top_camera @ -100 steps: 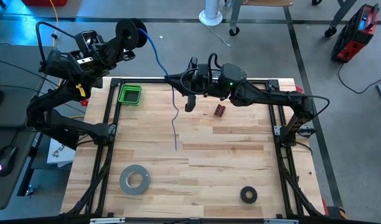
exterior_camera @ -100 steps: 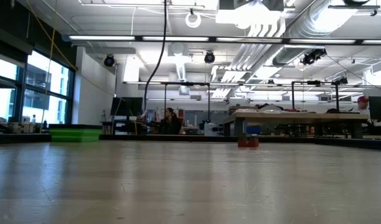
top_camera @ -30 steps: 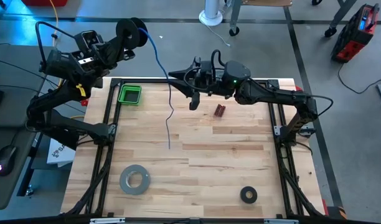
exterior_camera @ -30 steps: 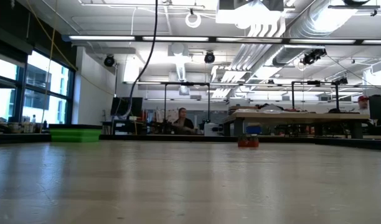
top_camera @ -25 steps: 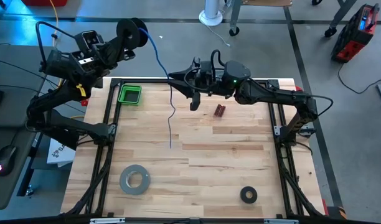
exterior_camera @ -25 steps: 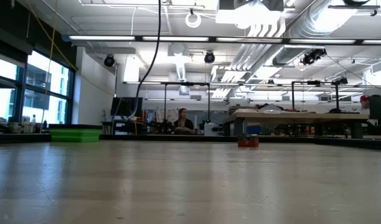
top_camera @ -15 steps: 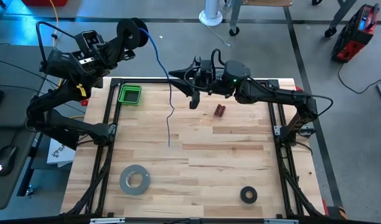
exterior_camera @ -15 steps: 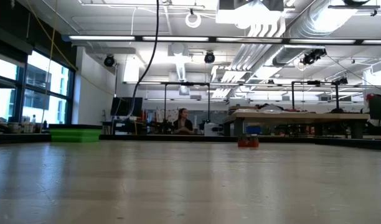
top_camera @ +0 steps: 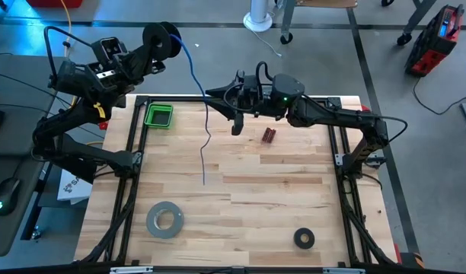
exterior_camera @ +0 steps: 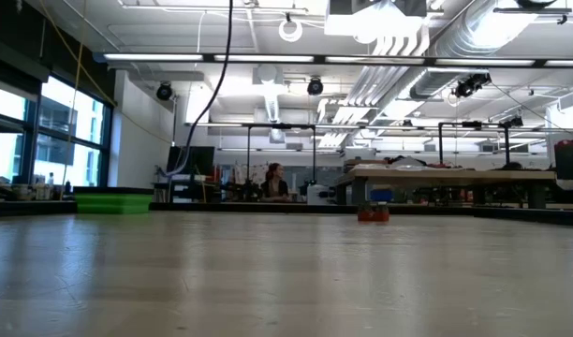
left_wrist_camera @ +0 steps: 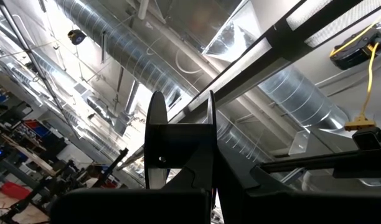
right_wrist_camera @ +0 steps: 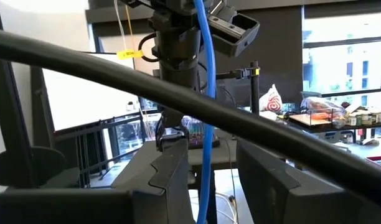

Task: Coil cords
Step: Coil the blue wire onto the spool

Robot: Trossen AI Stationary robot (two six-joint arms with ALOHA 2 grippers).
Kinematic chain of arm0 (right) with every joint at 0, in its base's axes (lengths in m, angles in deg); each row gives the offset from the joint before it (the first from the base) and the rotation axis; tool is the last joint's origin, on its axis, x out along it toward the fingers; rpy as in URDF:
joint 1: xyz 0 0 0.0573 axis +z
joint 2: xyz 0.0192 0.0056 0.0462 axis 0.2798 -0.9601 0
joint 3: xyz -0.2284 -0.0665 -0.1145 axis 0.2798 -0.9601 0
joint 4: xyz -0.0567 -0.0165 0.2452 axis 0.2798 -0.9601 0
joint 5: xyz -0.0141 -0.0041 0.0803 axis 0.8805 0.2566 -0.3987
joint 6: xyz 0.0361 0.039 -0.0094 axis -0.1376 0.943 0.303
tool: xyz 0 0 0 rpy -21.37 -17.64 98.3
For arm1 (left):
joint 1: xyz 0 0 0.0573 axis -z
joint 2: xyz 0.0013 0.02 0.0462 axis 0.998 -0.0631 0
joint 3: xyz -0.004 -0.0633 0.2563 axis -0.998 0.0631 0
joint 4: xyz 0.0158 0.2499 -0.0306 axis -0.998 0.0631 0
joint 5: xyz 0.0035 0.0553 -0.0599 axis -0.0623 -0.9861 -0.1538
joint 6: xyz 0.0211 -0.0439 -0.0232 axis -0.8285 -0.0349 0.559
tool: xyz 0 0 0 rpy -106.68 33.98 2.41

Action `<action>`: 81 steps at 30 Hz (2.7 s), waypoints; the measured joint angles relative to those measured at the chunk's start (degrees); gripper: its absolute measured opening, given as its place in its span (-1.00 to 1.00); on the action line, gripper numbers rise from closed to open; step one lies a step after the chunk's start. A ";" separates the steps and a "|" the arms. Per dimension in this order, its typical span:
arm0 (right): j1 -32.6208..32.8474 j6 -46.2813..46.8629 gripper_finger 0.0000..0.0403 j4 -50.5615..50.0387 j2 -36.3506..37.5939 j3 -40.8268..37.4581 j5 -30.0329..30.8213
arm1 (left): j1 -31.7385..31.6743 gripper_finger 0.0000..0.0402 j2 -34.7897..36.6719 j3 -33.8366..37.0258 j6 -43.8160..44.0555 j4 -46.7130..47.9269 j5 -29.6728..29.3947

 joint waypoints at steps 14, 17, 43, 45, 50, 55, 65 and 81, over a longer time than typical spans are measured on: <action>0.00 0.61 -0.35 0.00 -0.02 -0.02 0.47 | 0.00 -1.00 0.00 0.00 0.00 0.02 0.00; 0.00 0.63 -0.35 -0.06 -0.02 -0.02 0.72 | 0.02 -1.00 0.00 0.00 0.01 0.00 0.02; 0.05 -1.60 -0.81 0.86 -0.76 -0.07 0.71 | 0.01 -1.00 -0.09 0.00 0.01 0.00 0.00; 0.47 -2.47 -0.95 1.35 -0.76 -0.07 0.63 | 0.01 -1.00 -0.09 0.00 0.26 0.26 -0.05; 1.80 -2.99 -0.98 3.86 -1.66 -0.03 0.39 | 0.02 -1.00 -1.41 -0.04 7.59 3.72 -0.47; 2.64 -2.71 -0.99 6.58 -3.74 -0.02 -0.68 | 0.02 -1.00 -4.46 0.02 17.12 4.59 1.54; 2.20 -2.58 -1.00 9.51 -3.61 -0.02 -0.79 | 0.18 -1.00 -5.29 0.02 26.64 4.61 7.74; -3.08 -0.03 -1.00 10.77 -3.61 1.39 -2.30 | 3.34 -1.00 -2.46 0.00 30.57 19.73 10.76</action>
